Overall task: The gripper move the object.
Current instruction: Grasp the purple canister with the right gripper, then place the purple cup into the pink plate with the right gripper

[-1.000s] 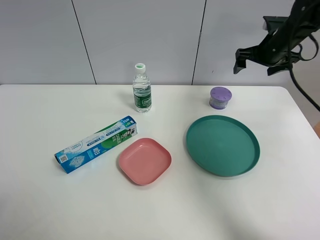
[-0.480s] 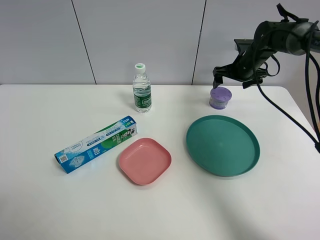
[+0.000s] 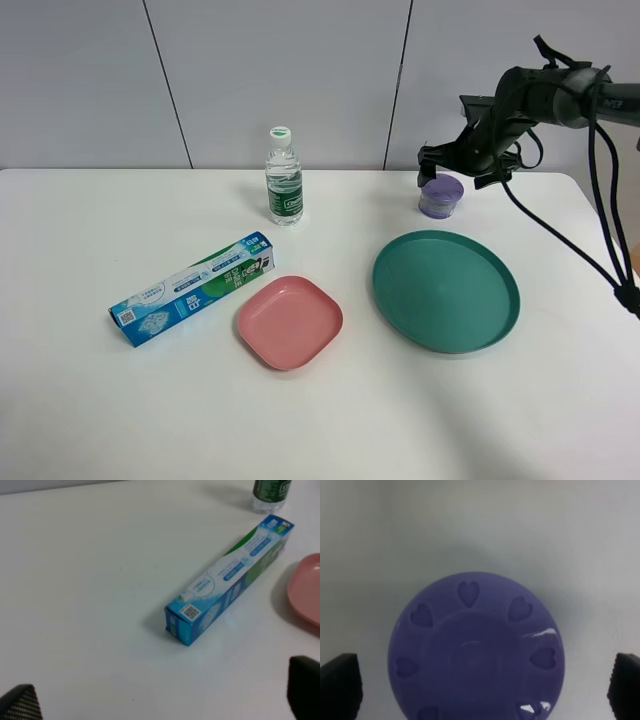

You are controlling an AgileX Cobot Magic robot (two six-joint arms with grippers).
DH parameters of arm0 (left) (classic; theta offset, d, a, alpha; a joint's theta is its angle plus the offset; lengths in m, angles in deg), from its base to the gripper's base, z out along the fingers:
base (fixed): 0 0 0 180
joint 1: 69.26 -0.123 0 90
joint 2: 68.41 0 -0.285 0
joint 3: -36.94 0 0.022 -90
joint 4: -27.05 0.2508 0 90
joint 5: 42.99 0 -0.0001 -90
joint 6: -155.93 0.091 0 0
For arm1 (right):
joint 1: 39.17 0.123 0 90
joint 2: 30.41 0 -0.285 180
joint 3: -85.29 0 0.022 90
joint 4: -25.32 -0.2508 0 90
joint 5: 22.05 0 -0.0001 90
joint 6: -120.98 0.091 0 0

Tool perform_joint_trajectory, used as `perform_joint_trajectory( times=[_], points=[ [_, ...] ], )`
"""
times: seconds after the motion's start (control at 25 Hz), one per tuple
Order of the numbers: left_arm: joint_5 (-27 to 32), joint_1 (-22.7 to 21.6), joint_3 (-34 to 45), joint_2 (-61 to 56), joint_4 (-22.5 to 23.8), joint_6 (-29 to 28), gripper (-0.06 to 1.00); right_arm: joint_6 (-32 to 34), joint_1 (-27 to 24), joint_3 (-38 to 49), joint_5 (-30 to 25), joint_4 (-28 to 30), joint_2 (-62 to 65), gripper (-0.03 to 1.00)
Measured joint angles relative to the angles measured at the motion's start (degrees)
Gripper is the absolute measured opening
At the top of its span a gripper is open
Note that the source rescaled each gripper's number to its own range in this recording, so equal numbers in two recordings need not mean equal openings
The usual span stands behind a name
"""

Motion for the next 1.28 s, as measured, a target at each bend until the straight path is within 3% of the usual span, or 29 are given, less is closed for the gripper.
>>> perform_joint_trajectory(
  times=[0.2, 0.68, 0.72, 0.8, 0.84, 0.92, 1.28],
  points=[
    [0.0, 0.0, 0.0, 0.0, 0.0, 0.0, 1.0, 0.0, 0.37, 0.0, 3.28, -0.25, -0.92, 1.0],
    [0.0, 0.0, 0.0, 0.0, 0.0, 0.0, 1.0, 0.0, 0.48, -0.06, 4.45, -1.48, -4.59, 1.0],
    [0.0, 0.0, 0.0, 0.0, 0.0, 0.0, 1.0, 0.0, 0.48, -0.06, 4.45, -1.48, -4.59, 0.95],
    [0.0, 0.0, 0.0, 0.0, 0.0, 0.0, 1.0, 0.0, 0.48, -0.06, 4.85, -1.48, -4.59, 0.72],
    [0.0, 0.0, 0.0, 0.0, 0.0, 0.0, 1.0, 0.0, 0.48, -0.06, 4.9, -1.48, -4.59, 0.51],
    [0.0, 0.0, 0.0, 0.0, 0.0, 0.0, 1.0, 0.0, 0.48, -0.06, 4.9, -1.62, -4.59, 0.0],
    [0.0, 0.0, 0.0, 0.0, 0.0, 0.0, 1.0, 0.0, 0.48, -0.62, 3.51, -1.57, -4.48, 0.01]
  ],
)
